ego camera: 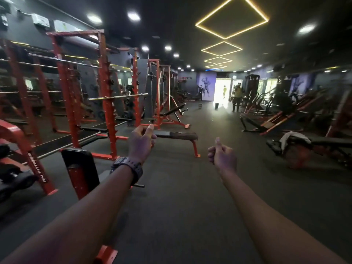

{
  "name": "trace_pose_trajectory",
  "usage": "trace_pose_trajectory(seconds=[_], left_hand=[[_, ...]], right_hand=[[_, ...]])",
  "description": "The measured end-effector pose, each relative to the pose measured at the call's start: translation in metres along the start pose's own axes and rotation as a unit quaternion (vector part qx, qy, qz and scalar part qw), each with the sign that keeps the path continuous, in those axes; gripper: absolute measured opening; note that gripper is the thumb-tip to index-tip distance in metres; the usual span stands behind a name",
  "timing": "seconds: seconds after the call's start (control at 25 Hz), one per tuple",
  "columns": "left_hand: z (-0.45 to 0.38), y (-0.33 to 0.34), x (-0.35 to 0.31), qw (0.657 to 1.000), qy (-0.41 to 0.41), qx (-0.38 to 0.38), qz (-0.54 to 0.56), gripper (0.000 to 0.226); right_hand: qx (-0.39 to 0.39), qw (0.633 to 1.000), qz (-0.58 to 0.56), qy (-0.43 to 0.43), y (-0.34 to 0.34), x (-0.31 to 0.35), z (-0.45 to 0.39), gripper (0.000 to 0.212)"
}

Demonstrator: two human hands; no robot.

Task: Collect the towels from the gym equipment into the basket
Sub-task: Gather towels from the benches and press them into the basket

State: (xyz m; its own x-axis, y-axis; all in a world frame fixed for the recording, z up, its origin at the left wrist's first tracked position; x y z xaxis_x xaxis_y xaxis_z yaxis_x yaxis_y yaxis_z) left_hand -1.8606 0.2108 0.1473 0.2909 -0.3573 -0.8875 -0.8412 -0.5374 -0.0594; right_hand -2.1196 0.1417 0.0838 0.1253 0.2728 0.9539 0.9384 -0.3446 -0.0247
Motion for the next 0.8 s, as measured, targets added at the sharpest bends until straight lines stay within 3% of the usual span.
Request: trace_pose_trajectory(seconds=[0.4,0.6,0.8], left_hand=[[0.012,0.118,-0.026,0.999,0.023,0.026,0.038,0.034],[-0.035,0.189,-0.005,0.996,0.034,0.054,0.067,0.034],[-0.118,0.252,0.058,0.994,0.019,0.082,0.076,0.036]], right_hand=[[-0.006,1.0,-0.002,-0.028,-0.078,0.012,-0.067,0.056],[-0.015,0.999,0.011,-0.029,-0.066,-0.009,-0.124,0.055],[-0.04,0.999,0.027,-0.018,-0.028,-0.049,-0.207,0.055]])
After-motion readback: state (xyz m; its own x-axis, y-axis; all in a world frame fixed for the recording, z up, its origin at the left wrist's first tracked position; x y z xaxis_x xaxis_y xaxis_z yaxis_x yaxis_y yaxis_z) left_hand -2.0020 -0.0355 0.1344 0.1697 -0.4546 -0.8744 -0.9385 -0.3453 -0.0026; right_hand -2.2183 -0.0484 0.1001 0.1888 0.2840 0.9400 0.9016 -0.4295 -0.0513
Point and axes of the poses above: each hand's wrist, its own z-axis away from the middle knuckle, its own y-axis out of the palm, x = y × z, the point moved 3 cm from there along -z, towards the middle knuckle, and after that the axes turned 1 degree about y, right-handed, at the moved point
